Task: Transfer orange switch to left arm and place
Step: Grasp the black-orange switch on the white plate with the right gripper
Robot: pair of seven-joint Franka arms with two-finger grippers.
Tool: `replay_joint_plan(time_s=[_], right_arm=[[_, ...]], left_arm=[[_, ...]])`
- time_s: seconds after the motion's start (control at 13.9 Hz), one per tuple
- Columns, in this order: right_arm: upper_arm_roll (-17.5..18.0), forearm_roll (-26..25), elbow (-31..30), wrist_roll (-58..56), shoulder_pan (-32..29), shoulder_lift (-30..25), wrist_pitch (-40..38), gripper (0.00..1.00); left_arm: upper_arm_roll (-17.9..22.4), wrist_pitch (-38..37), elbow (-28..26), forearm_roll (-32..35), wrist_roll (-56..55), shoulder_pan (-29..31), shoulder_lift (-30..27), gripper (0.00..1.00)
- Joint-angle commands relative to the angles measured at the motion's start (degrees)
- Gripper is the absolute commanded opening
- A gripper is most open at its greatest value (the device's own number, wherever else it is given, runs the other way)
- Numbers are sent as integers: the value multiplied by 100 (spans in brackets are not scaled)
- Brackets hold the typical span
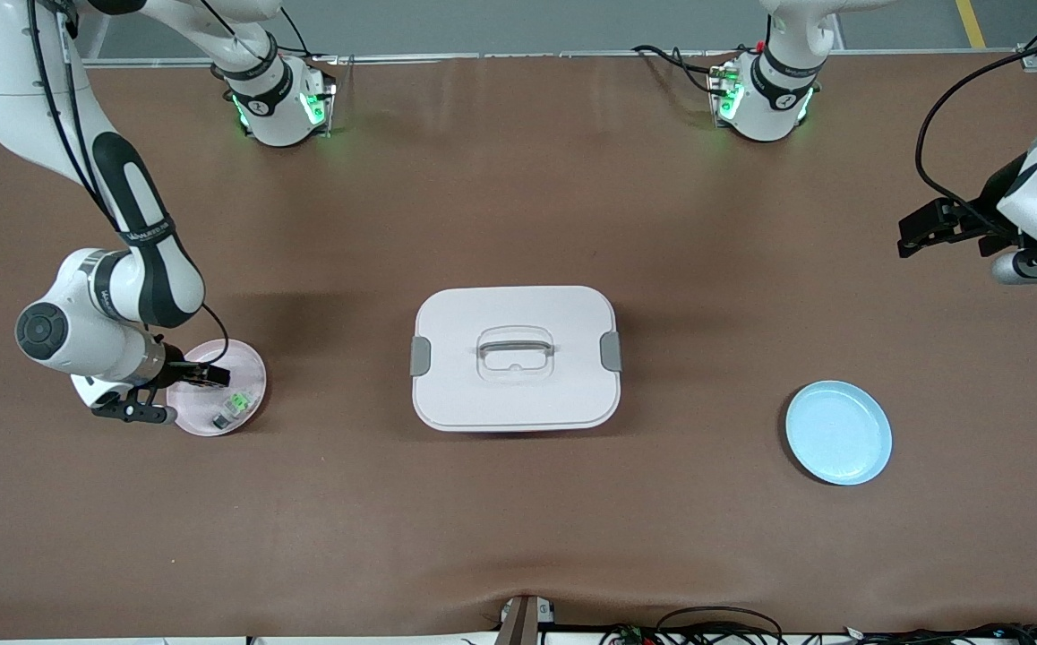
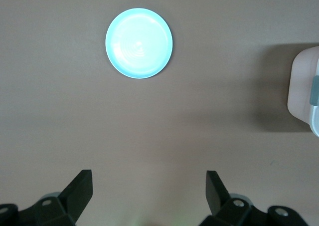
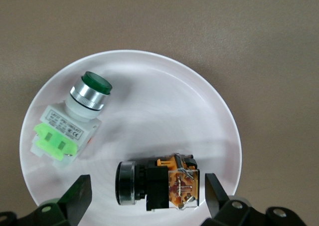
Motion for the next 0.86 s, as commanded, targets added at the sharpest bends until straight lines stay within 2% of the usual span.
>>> replay_joint_plan(time_s=[0.0, 0.79], right_arm=[[19, 102, -70, -226, -40, -13, 60, 100], [19, 102, -140, -412, -111, 101, 121, 100]], left_arm=[[-24, 18, 44, 84, 26, 6, -7, 100], [-24, -18, 26, 84, 44, 15, -34, 100]])
